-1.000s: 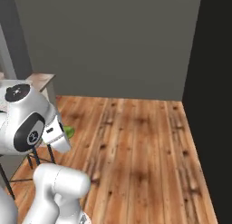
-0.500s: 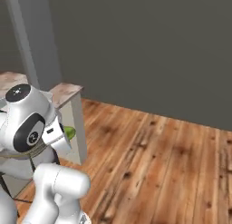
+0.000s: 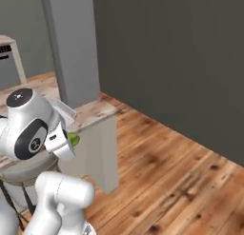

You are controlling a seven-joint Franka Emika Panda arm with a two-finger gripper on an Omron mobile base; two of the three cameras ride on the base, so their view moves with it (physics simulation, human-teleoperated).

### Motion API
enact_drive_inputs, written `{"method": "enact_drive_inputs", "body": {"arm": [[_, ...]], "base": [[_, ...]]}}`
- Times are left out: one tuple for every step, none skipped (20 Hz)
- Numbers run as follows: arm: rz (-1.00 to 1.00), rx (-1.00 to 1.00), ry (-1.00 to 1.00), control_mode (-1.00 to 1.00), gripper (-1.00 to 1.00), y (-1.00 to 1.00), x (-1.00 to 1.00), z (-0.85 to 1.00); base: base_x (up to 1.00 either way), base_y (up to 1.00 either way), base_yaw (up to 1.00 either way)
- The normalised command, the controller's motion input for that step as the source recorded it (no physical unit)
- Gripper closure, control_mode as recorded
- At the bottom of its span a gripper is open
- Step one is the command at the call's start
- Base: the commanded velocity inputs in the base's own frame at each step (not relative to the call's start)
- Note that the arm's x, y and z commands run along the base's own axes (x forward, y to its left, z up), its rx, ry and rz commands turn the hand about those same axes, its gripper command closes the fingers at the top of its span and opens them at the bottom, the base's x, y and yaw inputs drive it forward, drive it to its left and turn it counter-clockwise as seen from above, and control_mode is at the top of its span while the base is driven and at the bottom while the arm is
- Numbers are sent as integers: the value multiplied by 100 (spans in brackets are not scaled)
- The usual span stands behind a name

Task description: Place the cold items (mango and lime) from the fridge in one tupperware on the dining counter. Place the warm items (kebab skewer and hot dog) in the stove area in another tupperware.

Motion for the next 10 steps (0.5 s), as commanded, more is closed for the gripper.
{"method": "enact_drive_inputs", "body": {"arm": [[0, 0, 0, 100, 100, 0, 0, 0], [0, 0, 0, 100, 100, 0, 0, 0], [0, 0, 0, 100, 100, 0, 0, 0], [0, 0, 0, 100, 100, 0, 0, 0], [0, 0, 0, 100, 100, 0, 0, 0], [0, 0, 0, 100, 100, 0, 0, 0], [0, 0, 0, 100, 100, 0, 0, 0], [0, 0, 0, 100, 100, 0, 0, 0], [0, 0, 0, 100, 100, 0, 0, 0], [0, 0, 0, 100, 100, 0, 0, 0]], "base": [[41, -30, 69], [34, -33, 71], [29, -35, 71], [21, -27, 69], [19, -25, 68], [11, -26, 67], [6, -28, 67], [6, -29, 66], [9, -35, 65], [14, -43, 65]]}}
